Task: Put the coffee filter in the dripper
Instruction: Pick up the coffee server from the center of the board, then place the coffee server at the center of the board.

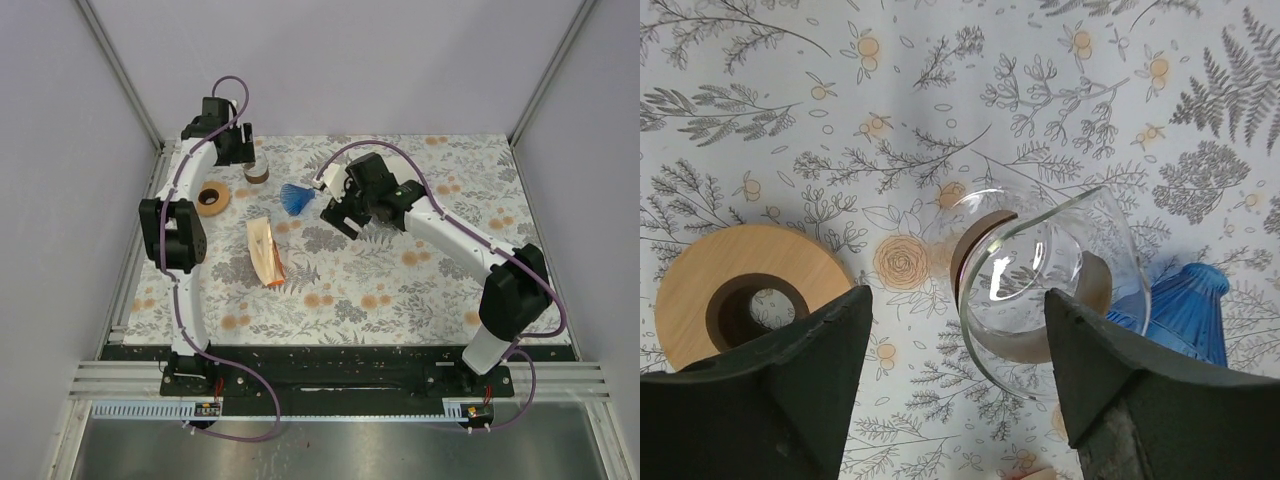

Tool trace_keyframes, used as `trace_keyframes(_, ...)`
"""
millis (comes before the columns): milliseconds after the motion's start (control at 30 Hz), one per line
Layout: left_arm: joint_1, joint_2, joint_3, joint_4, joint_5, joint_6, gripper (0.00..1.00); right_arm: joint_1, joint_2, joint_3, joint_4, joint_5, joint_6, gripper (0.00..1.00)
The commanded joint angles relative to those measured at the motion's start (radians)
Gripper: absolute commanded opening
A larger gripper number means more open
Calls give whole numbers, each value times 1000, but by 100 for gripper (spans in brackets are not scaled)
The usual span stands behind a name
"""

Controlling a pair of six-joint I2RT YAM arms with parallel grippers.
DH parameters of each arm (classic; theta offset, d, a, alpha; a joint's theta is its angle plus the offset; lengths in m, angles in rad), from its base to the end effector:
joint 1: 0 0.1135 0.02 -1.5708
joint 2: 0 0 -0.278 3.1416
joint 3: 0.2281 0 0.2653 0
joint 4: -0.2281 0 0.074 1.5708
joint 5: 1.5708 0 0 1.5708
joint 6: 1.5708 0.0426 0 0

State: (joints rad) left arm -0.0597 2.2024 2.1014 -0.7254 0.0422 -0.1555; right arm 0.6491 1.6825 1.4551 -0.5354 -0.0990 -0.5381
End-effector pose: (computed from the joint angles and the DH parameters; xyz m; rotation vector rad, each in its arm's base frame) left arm 0.5252 -0.0332 0.2858 -0.0952 2.3998 -0.1511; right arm 0.3164 0.2454 0.3095 -1.3469 1.9076 0.1708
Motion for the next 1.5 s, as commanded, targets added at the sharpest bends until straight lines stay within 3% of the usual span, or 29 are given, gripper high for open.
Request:
trace_keyframes(0, -9, 17, 29, -2, -31, 25, 69, -9, -9, 36, 25, -18, 10, 95)
trace_keyframes(100, -20, 31, 16, -2, -38, 42, 58, -11, 6, 44, 22, -18, 9, 95)
trace_keyframes(433, -25, -39, -29, 30, -74, 25, 1, -11, -1, 37, 14, -10, 9, 95)
trace_keyframes(867, -67, -397, -86, -19, 34, 60, 0, -25, -127, 76, 17, 9, 179, 95)
trace_keyframes(1100, -282, -605, -266, -92, 117, 201, 0, -91, -335, -8, 92, 90, 378, 99)
trace_keyframes(1233, -414, -642, -365, -123, 212, 246, 0, -126, -432, -56, 110, 218, 434, 99)
trace_keyframes(1467, -601, -642, -544, -19, 168, 303, 0, -177, -533, -136, 123, 286, 469, 99)
